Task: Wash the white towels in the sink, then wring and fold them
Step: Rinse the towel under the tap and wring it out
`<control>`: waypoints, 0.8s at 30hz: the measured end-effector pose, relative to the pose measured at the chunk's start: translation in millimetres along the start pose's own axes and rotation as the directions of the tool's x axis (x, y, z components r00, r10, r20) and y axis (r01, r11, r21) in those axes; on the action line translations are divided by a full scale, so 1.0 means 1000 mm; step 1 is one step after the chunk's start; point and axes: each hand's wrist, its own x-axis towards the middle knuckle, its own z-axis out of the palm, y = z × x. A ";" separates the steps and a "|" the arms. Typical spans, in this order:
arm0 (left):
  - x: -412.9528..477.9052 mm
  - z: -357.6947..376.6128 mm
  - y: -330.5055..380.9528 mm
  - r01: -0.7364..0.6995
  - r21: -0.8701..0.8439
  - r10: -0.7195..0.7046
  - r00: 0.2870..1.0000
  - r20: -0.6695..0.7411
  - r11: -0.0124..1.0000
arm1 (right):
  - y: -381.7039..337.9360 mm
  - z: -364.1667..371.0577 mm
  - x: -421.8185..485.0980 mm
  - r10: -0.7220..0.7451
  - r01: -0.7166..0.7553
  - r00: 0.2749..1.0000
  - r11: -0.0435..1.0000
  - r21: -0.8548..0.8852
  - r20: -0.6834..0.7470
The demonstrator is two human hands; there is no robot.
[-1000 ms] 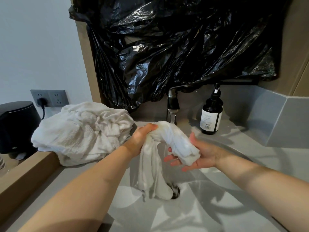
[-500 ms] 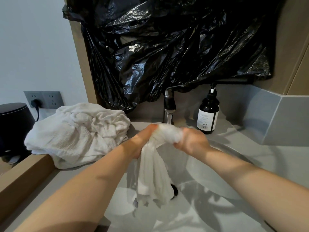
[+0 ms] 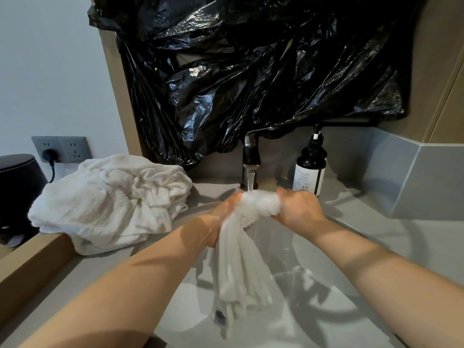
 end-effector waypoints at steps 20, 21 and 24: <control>-0.012 -0.015 -0.011 -0.201 0.141 0.160 0.952 0.262 0.969 | 0.006 0.008 -0.009 0.133 -0.351 0.909 0.756 0.552 0.395; -0.013 -0.015 -0.011 -0.200 0.130 0.160 0.951 0.266 0.971 | 0.010 0.011 -0.009 0.108 -0.366 0.898 0.722 0.587 0.427; -0.012 -0.014 -0.011 -0.166 0.121 0.123 0.946 0.299 0.979 | 0.018 0.013 -0.012 0.007 -0.407 0.858 0.618 0.673 0.513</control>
